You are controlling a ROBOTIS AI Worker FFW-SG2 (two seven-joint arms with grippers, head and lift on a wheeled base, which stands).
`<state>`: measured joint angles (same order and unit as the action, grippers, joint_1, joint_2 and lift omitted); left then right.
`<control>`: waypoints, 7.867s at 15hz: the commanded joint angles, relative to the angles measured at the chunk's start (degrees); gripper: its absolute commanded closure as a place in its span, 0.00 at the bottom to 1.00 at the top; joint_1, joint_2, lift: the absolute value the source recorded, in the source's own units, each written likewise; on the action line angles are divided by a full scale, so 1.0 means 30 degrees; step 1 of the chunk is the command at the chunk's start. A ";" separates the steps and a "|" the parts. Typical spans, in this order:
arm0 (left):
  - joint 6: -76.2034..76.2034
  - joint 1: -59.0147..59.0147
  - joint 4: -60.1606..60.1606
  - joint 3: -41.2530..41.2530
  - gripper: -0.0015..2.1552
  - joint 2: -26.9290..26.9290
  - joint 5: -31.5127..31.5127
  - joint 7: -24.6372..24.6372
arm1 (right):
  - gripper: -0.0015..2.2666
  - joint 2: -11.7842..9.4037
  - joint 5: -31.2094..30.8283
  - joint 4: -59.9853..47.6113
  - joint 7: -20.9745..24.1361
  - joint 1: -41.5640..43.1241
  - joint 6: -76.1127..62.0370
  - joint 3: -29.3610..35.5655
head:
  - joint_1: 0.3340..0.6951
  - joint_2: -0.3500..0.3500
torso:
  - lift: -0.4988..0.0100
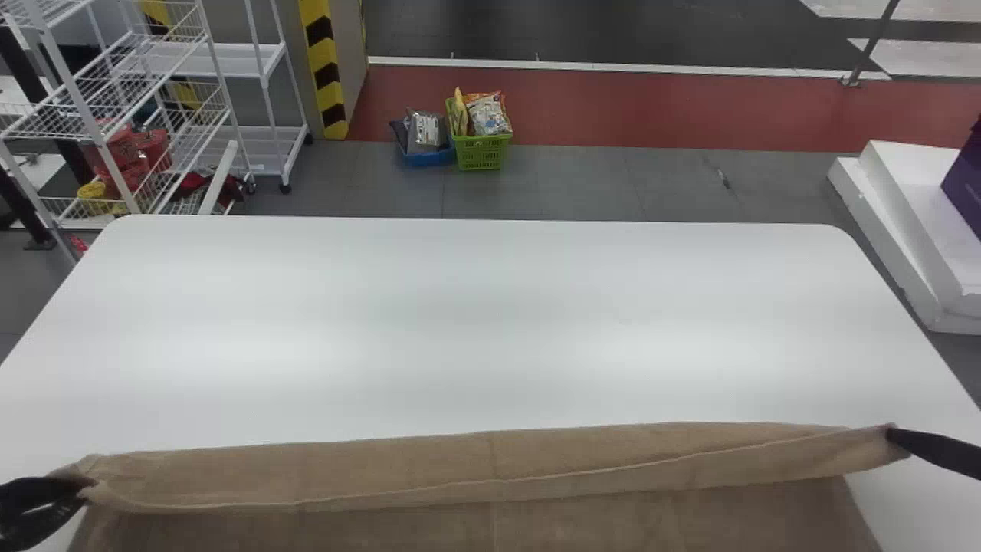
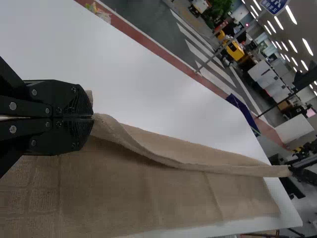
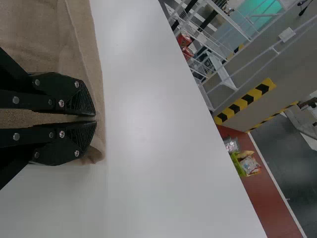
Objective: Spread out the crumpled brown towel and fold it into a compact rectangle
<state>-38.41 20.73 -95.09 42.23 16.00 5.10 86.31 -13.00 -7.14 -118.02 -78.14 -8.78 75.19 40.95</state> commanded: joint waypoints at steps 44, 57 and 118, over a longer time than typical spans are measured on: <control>-0.4553 0.2348 -0.0647 0.0778 0.80 -0.0205 0.0000 0.1201 | 0.45 0.0848 -0.1137 -0.2465 -0.0063 -0.3811 -0.4276 -0.0116 | 1.00 0.42 | 0.73; -0.5139 0.2289 -0.0589 0.0573 0.80 -0.0205 0.0000 0.0966 | 0.45 0.0994 -0.1254 -0.2319 -0.0063 -0.3899 -0.5037 -0.0263 | 1.00 0.43 | 0.73; -1.2112 0.1381 0.3015 0.0075 0.80 0.0439 0.8233 -0.7559 | 0.45 0.1961 -0.0492 -0.2846 -0.0063 -0.3928 -0.5096 0.0206 | 1.00 0.39 | 0.73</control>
<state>-74.91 24.87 -86.05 41.93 17.21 29.09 63.68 -7.15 -8.61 -126.63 -78.13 -20.47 60.16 41.57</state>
